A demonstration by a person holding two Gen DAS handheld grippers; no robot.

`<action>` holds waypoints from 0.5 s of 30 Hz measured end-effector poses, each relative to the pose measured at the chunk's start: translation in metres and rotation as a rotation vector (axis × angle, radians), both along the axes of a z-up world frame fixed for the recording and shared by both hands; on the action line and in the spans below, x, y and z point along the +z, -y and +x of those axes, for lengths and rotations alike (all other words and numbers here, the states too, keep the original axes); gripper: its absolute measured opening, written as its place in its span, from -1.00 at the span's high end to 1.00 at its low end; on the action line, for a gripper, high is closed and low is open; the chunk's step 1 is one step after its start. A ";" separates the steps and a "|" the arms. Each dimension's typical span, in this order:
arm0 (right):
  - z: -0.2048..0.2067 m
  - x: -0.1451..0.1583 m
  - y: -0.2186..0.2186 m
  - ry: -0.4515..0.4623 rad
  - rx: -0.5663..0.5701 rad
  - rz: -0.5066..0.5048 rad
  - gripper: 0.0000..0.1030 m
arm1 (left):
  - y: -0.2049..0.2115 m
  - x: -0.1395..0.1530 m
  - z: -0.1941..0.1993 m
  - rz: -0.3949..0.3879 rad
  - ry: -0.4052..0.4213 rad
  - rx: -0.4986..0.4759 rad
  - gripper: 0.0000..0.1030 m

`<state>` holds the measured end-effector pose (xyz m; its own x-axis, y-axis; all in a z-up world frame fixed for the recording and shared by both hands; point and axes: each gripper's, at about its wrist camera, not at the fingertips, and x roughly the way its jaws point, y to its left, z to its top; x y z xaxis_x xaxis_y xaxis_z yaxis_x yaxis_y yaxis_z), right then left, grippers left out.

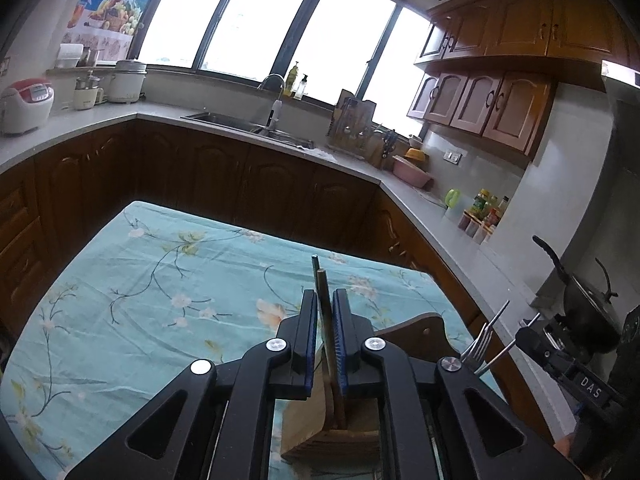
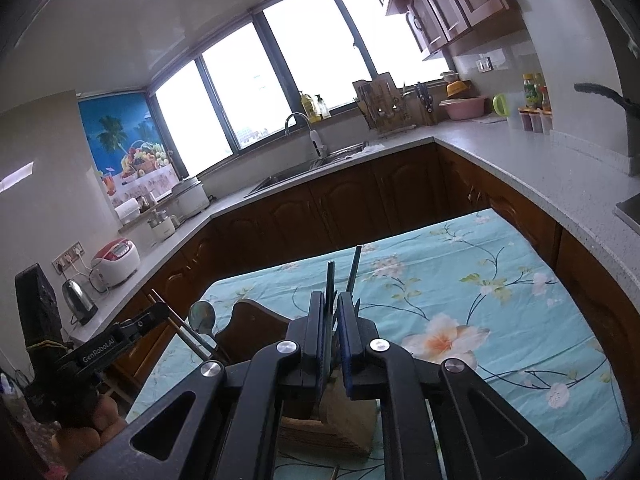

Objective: Organize utensils
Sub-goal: 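Lower the chopstick into the caddy and open the left tool while the right tool releases the rod, then move both open tools back down to the remaining chopsticks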

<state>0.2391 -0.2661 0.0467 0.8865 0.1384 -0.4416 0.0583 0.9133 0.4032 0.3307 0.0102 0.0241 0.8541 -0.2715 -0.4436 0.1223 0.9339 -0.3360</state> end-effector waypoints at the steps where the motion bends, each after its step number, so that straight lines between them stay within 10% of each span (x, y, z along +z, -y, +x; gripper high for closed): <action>1: 0.000 0.000 0.000 -0.001 -0.001 -0.002 0.80 | 0.000 -0.001 -0.001 0.000 0.001 0.002 0.68; 4: -0.001 -0.001 0.001 -0.006 -0.009 0.001 0.71 | -0.001 0.003 -0.005 -0.001 0.011 0.007 0.40; 11: -0.014 -0.001 0.010 0.005 -0.036 0.038 -0.22 | -0.004 0.005 -0.024 -0.007 0.008 0.028 -0.33; 15: -0.025 0.000 0.011 0.011 -0.045 0.048 -0.48 | -0.007 0.003 -0.039 -0.002 -0.008 0.026 -0.43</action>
<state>0.2143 -0.2775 0.0466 0.8972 0.1186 -0.4253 0.0944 0.8895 0.4471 0.2921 0.0175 0.0272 0.8575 -0.2501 -0.4495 0.0952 0.9360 -0.3390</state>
